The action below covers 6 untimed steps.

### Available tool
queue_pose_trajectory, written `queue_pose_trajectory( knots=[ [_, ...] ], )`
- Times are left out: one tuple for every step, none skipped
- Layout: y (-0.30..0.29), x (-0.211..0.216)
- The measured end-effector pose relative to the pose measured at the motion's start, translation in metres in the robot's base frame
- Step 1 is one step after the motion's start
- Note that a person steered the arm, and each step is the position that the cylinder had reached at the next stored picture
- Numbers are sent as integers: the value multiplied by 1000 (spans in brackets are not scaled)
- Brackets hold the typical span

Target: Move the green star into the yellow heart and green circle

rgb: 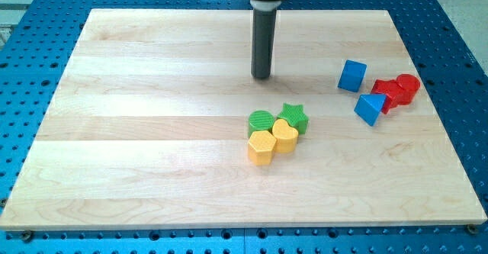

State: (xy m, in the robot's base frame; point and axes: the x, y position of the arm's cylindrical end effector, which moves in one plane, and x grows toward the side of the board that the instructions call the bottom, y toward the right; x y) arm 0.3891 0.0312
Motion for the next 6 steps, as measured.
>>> queue_pose_trajectory(
  knots=[
    [33, 42],
    [89, 60],
    [127, 74],
    [85, 89],
    [60, 85],
    [26, 77]
  ],
)
